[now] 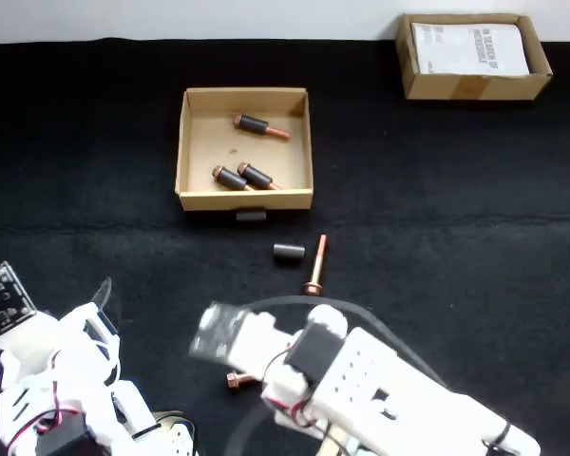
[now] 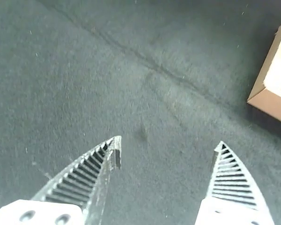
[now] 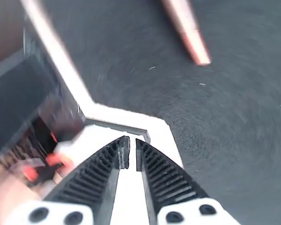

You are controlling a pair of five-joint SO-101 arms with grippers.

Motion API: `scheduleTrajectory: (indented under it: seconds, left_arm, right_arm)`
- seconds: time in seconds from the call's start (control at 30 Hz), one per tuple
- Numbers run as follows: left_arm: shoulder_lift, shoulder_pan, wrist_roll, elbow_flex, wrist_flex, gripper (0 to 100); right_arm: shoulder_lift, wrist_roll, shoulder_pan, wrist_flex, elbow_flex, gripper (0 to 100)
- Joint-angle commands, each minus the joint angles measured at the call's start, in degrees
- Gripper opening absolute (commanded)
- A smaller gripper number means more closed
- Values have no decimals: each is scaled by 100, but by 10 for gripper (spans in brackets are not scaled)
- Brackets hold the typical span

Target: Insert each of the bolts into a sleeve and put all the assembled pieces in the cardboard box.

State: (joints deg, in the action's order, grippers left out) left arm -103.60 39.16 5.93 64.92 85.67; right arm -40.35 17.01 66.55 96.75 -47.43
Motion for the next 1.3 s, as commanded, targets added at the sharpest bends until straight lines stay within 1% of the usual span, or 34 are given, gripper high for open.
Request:
scheduleTrajectory:
  seconds: [0.0,0.2,0.3,0.4,0.57,0.67,0.83,0.93,1.07,1.27]
  left_arm:
    - [-31,224,18,31,-53,308]
    - [-31,716,-9,259,-114,308]
    - [-31,980,-18,567,-334,308]
    - [-31,1358,-18,971,-932,308]
    - [-31,1842,-18,1789,-2207,308]
    - [-31,1965,-26,2158,-2734,308]
    - [-31,1982,-44,2466,-3051,308]
    - [-31,1982,-334,2677,-3358,308]
    - [-31,2211,-378,2914,-3833,308]
    - [-31,2510,-387,3046,-3938,308]
  right_arm:
    - [418,1178,303,-312,-391,6]
    - [1490,2171,312,-1007,-338,6]
    - [2009,2347,312,-1270,-4,6]
    - [2554,2567,171,-1490,409,6]
    - [3380,3033,-92,-1807,989,6]
    - [3873,3077,-145,-1815,1437,6]
    - [4488,3077,-268,-1815,2009,6]
    - [4760,3077,-435,-1824,2369,6]
    - [5051,3077,-523,-1789,2800,6]
    - [5516,3042,-541,-1780,3160,6]
